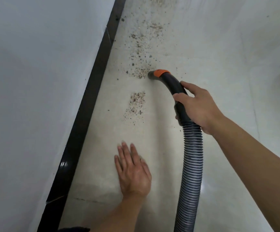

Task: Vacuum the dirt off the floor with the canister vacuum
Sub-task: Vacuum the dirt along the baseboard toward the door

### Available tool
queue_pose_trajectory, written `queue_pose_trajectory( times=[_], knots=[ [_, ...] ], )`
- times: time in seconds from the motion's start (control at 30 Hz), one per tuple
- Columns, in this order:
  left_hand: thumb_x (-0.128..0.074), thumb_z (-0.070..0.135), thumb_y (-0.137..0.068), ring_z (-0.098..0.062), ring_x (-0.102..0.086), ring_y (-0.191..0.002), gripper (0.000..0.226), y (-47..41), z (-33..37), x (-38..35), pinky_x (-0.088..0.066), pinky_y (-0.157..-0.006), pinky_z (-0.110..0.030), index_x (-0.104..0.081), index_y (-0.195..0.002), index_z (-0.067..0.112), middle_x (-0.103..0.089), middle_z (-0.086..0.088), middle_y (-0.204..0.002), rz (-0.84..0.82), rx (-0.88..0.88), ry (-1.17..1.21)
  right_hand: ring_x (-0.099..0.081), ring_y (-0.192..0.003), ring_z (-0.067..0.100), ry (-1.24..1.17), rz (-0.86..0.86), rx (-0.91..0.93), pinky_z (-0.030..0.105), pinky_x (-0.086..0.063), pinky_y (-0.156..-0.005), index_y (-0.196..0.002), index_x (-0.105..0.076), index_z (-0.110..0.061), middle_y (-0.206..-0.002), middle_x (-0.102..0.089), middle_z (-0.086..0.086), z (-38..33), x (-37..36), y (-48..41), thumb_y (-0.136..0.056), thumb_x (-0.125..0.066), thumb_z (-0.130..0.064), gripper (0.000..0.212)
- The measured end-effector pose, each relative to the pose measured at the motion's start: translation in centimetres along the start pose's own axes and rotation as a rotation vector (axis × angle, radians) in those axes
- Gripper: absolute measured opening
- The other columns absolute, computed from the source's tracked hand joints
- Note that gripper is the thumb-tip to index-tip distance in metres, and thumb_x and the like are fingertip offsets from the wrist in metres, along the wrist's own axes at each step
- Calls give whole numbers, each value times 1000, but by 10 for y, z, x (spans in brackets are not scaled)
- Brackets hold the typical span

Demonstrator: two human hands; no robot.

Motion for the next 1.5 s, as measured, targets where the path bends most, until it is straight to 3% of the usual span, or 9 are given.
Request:
queue_pose_trajectory(
  times=[0.4,0.6,0.83,1.03,1.3,1.5],
  knots=[
    [-32,34,-92,-31,-20,-146,61,-4,-1,0,-15,-114,-47,-40,-145,5,-26,-18,-156,-25,35,7,-68,-74,34,51,-160,63,36,-56,-56,-146,-46,-33,-119,-64,15,-43,-60,-36,-93,-62,-22,57],
    [-37,36,-94,-29,-18,-147,60,-3,-1,-1,-14,-114,-46,-36,-146,8,-25,-15,-157,-24,35,10,-66,-71,34,54,-208,80,36,-56,-53,-147,-46,-30,-113,-65,14,-59,-94,-51,-95,-61,-20,55],
    [-35,37,-94,-25,-9,-146,58,-7,-5,-3,-13,-113,-44,-39,-144,8,-31,-16,-154,16,17,-22,-65,-70,33,31,-268,78,49,-62,-67,-144,-51,-27,-112,-67,16,-68,-119,-62,-96,-61,-19,49],
    [-38,34,-91,-28,-20,-146,60,-5,-7,-3,-15,-114,-45,-41,-145,7,-28,-16,-155,-1,46,-9,-65,-56,29,32,-200,47,33,-55,-50,-140,-54,-28,-98,-69,19,-57,-59,-39,-96,-63,-20,46],
    [-31,31,-92,-30,-27,-144,58,-6,-6,2,-18,-114,-46,-44,-143,5,-31,-18,-154,15,48,4,-67,-59,30,61,-76,-60,34,-55,-49,-137,-57,-35,-89,-73,22,-12,52,41,-97,-62,-20,44],
    [-29,31,-94,-30,-28,-144,58,-5,-5,2,-17,-114,-46,-43,-143,5,-31,-18,-154,17,51,-8,-66,-61,31,16,-110,-91,36,-55,-52,-138,-56,-34,-89,-73,23,1,48,59,-97,-61,-20,44]
  ],
)
Point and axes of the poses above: each hand's wrist, its own y-axis away from the middle knuckle, its own x-axis out of the back of the hand, z = x × y, the point moved 9 cm from there along -y, towards the middle knuckle
